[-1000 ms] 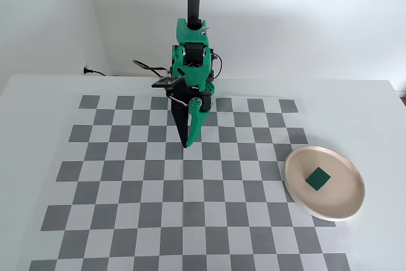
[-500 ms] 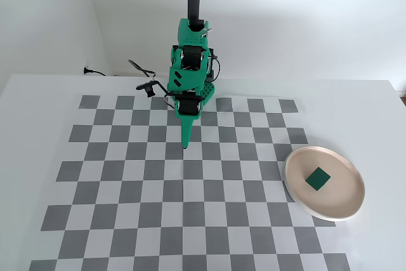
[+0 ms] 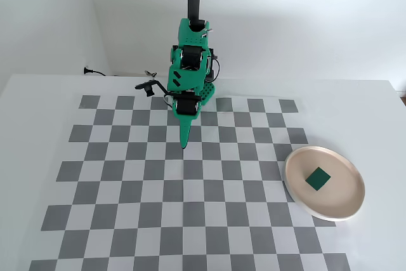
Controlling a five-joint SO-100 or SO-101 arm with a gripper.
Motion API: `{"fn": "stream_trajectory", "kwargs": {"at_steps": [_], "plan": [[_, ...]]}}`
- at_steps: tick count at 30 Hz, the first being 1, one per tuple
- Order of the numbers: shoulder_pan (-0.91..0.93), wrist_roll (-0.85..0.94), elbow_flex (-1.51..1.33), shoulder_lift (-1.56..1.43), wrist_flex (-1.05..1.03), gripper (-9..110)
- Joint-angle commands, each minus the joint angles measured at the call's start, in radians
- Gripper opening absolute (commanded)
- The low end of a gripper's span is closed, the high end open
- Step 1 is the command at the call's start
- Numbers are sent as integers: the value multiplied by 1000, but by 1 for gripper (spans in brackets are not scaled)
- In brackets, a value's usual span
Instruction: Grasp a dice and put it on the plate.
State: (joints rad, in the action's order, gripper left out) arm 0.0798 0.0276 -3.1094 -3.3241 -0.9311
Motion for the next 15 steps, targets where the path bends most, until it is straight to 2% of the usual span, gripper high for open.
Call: {"fn": "stream_trajectory", "kwargs": {"at_steps": [1,15], "plan": [[14,-15,15,-11,-2,-4],[0,-43,15,-11,-3,-4]]}}
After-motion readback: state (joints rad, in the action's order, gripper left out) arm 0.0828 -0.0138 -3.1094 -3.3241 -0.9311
